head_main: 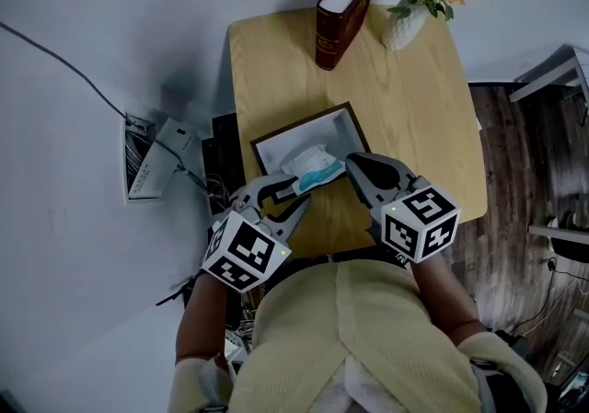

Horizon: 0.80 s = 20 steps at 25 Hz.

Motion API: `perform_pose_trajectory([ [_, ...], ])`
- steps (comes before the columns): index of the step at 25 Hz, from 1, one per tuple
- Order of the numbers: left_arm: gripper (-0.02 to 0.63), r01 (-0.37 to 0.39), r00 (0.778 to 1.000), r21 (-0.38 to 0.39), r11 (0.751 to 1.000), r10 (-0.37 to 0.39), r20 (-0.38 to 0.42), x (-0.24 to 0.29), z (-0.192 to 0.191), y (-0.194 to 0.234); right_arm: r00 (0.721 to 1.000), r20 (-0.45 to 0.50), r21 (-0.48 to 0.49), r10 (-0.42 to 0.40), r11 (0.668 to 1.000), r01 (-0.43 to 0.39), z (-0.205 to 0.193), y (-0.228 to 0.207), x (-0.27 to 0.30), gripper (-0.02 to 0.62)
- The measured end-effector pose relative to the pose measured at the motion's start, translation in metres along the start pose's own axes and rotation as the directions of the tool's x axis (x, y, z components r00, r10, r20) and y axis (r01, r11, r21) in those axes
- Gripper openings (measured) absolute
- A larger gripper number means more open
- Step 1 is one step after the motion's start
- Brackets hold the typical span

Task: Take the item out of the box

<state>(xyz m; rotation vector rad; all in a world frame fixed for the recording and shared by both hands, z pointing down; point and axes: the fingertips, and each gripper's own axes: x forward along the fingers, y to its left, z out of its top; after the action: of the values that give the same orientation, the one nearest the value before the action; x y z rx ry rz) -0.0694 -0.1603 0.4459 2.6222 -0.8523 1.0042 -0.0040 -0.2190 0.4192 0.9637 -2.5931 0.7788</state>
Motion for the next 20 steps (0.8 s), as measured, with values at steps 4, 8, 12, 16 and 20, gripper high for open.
perform_pose_trajectory([
  [4,0.126,0.018,1.000,0.027,0.999,-0.017,-0.026,0.007,0.001,-0.001,1.000,-0.004,0.004,0.005,1.000,-0.005,0.003,-0.002,0.003,0.029],
  [8,0.126,0.038,0.998,0.055,0.998,-0.035,-0.059,0.015,0.001,-0.004,1.000,-0.011,0.011,0.006,1.000,-0.006,0.002,-0.004,0.004,0.029],
  [12,0.126,0.080,0.992,0.073,0.994,-0.073,-0.102,0.020,-0.001,-0.007,1.000,-0.010,0.011,0.007,1.000,-0.006,0.003,-0.005,0.005,0.029],
  [16,0.126,0.109,0.986,0.087,0.990,-0.097,-0.133,0.025,-0.002,-0.010,1.000,-0.007,0.011,0.005,1.000,-0.005,0.003,-0.005,0.005,0.029],
  [20,0.126,0.125,0.983,0.083,0.989,-0.112,-0.146,0.028,-0.003,-0.010,1.000,-0.005,0.010,0.004,1.000,-0.004,0.003,-0.004,0.004,0.029],
])
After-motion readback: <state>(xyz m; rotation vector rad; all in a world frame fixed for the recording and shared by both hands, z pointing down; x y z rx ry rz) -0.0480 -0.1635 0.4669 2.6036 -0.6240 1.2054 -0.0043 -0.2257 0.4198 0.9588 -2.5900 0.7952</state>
